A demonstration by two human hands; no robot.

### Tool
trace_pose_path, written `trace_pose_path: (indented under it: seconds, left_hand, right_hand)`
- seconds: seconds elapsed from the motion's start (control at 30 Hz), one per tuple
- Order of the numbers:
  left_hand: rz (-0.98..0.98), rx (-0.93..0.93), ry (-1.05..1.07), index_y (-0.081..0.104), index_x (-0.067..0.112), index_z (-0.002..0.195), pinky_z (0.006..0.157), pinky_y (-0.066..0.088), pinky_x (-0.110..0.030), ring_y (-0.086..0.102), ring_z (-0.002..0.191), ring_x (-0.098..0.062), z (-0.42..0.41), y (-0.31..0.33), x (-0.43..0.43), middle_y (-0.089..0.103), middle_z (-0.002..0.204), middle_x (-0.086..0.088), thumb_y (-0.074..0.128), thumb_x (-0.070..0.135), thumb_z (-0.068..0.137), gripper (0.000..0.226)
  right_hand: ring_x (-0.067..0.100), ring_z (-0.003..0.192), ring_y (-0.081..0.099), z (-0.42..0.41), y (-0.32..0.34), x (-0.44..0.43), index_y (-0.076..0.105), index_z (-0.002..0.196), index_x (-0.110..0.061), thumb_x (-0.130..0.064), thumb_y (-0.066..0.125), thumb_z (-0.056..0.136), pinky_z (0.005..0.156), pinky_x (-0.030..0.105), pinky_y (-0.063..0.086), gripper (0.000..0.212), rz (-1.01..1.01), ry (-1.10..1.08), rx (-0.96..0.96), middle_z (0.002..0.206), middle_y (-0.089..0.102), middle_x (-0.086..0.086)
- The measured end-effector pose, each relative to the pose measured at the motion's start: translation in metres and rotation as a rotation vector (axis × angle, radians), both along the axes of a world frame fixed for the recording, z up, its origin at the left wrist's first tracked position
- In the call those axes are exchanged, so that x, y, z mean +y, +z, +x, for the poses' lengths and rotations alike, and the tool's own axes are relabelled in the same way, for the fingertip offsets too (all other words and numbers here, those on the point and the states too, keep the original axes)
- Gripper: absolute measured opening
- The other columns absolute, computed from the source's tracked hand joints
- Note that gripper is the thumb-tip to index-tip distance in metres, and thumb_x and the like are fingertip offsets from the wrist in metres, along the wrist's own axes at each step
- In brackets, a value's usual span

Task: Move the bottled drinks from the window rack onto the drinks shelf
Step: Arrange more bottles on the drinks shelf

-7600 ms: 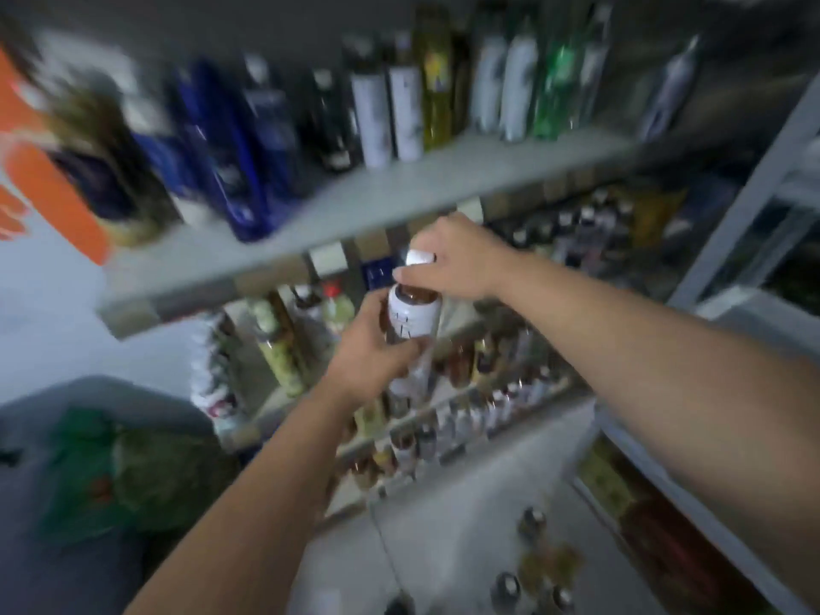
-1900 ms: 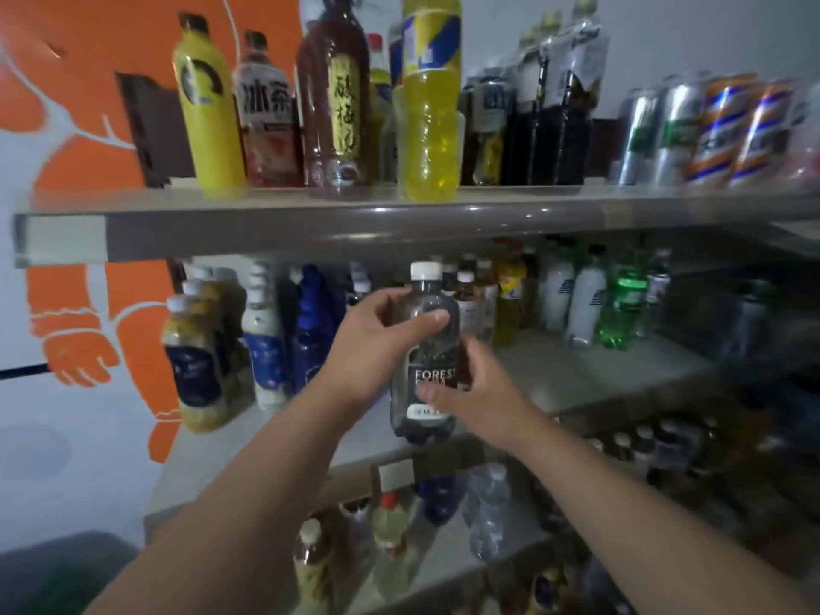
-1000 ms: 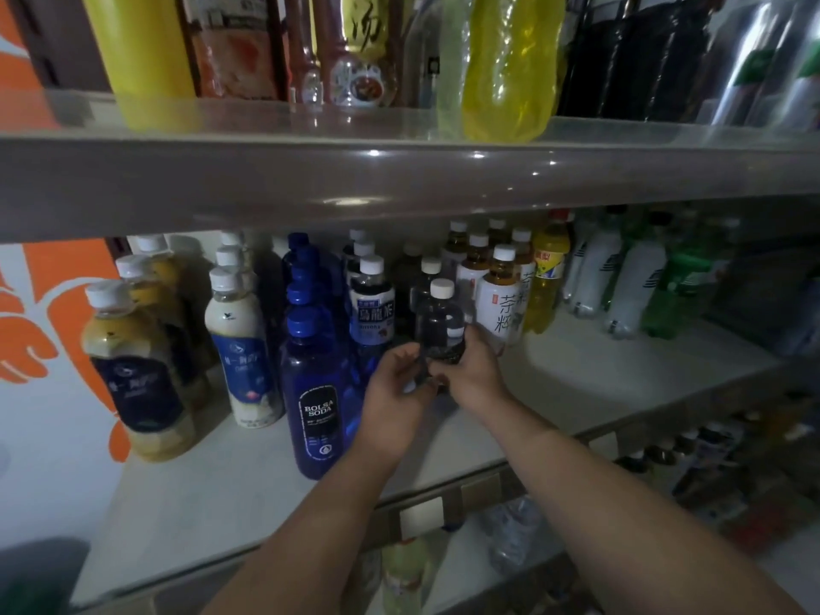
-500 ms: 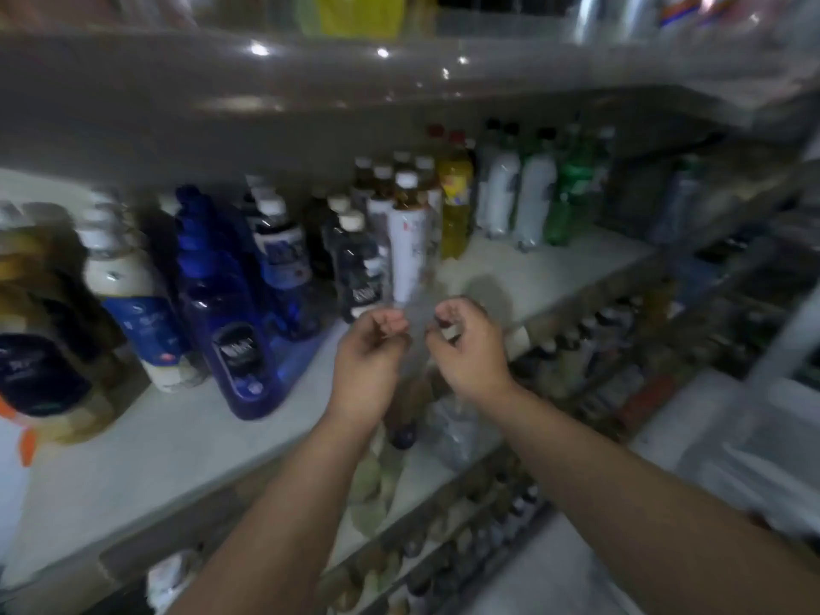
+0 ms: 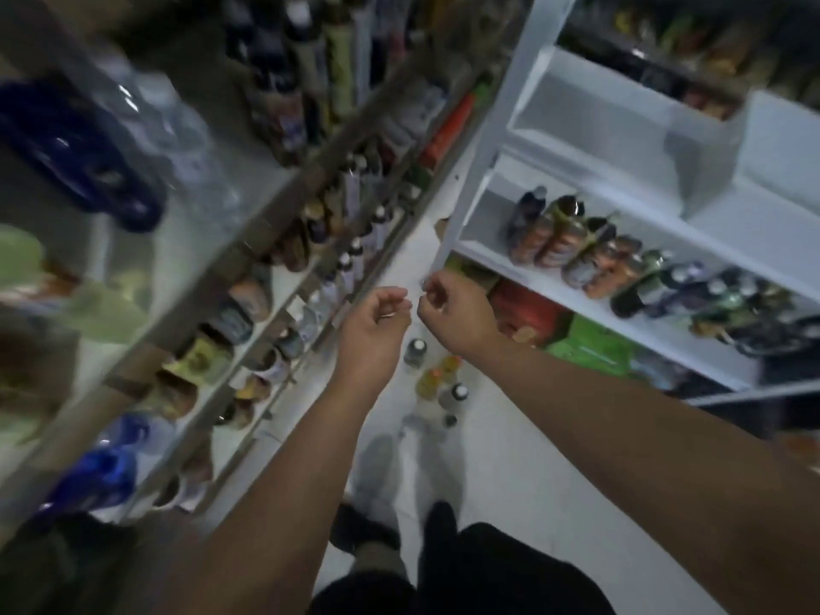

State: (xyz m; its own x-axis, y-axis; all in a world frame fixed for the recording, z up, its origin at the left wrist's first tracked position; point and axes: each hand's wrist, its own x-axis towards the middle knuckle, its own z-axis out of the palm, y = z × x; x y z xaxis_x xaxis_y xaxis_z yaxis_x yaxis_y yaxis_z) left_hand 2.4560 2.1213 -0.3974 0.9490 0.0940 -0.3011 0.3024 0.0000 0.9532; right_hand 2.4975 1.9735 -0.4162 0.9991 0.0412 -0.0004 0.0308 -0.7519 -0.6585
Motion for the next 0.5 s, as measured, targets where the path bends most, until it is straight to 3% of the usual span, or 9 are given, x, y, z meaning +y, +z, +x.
trace_pose_path:
  seconds: [0.13,0.23,0.37,0.43,0.5]
  left_hand:
    - [-0.016,0.078,-0.058,0.065,0.029,0.095,0.067,0.048,-0.007,0.062,0.076,0.013,-0.010,-0.103,-0.056,0.070,0.093,0.010,0.059,0.004,0.088,0.027]
    - [0.000,0.127,-0.086,0.067,0.020,0.107,0.082,0.051,-0.015,0.065,0.090,0.003,-0.009,-0.196,-0.086,0.071,0.104,0.006,0.060,0.008,0.090,0.022]
    - [0.104,0.153,0.015,0.061,0.036,0.093,0.083,0.048,-0.025,0.063,0.090,-0.008,0.000,-0.333,-0.092,0.066,0.098,0.009,0.062,0.024,0.086,0.014]
    - [0.137,0.189,0.052,0.061,0.034,0.089,0.080,0.048,-0.023,0.061,0.084,-0.002,0.010,-0.399,-0.089,0.065,0.091,0.016,0.058,0.031,0.077,0.013]
    - [0.201,0.203,0.030,0.066,0.024,0.098,0.083,0.050,-0.027,0.064,0.089,-0.009,0.022,-0.458,-0.087,0.068,0.096,0.011,0.056,0.032,0.075,0.026]
  right_hand:
    - [0.016,0.068,0.058,-0.027,-0.099,-0.036,0.064,0.091,-0.021,-0.037,0.053,0.076,0.060,0.027,0.040,0.024,-0.078,-0.010,0.163,0.075,0.060,-0.007]
    - [0.022,0.077,0.062,-0.021,-0.190,-0.052,0.057,0.091,-0.026,-0.027,0.059,0.079,0.063,0.031,0.046,0.013,-0.151,0.035,0.297,0.083,0.062,-0.005]
    - [0.026,0.101,0.060,0.003,-0.326,-0.065,0.060,0.118,-0.024,-0.025,0.066,0.083,0.082,0.039,0.054,0.036,-0.268,0.037,0.435,0.112,0.062,0.003]
    - [0.027,0.108,0.058,0.027,-0.388,-0.069,0.056,0.127,-0.026,-0.027,0.067,0.085,0.089,0.039,0.051,0.044,-0.332,0.033,0.464,0.122,0.057,0.003]
    - [0.028,0.108,0.058,0.056,-0.444,-0.072,0.050,0.132,-0.029,-0.030,0.066,0.087,0.091,0.042,0.048,0.048,-0.419,0.045,0.468,0.129,0.049,0.003]
